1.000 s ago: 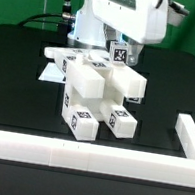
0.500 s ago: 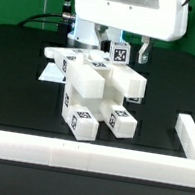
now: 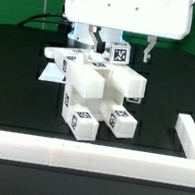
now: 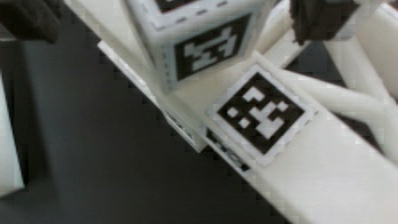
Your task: Assemble chair
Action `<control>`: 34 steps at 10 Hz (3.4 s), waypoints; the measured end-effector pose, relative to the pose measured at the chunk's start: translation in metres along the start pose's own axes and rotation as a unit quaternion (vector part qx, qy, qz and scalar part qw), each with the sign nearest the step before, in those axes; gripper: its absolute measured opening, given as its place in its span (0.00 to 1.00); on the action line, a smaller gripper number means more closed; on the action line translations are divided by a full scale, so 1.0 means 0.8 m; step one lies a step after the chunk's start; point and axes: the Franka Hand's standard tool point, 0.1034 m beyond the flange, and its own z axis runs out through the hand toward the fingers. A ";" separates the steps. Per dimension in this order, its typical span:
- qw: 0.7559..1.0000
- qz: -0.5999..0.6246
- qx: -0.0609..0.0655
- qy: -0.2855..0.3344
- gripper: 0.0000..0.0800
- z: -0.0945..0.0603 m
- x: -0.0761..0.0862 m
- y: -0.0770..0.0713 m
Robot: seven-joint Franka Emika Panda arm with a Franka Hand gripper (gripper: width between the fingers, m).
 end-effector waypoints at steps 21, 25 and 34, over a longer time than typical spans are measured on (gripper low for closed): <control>0.989 0.148 0.000 -0.001 0.34 0.001 0.000 0.002; 0.964 0.266 0.003 -0.002 0.34 0.002 0.000 0.001; 0.864 0.503 0.009 -0.009 0.34 0.003 -0.002 -0.004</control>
Offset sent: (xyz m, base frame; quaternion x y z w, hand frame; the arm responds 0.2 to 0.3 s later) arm -0.0002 -0.0001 -0.0008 -0.0054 0.0020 -0.1305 0.9914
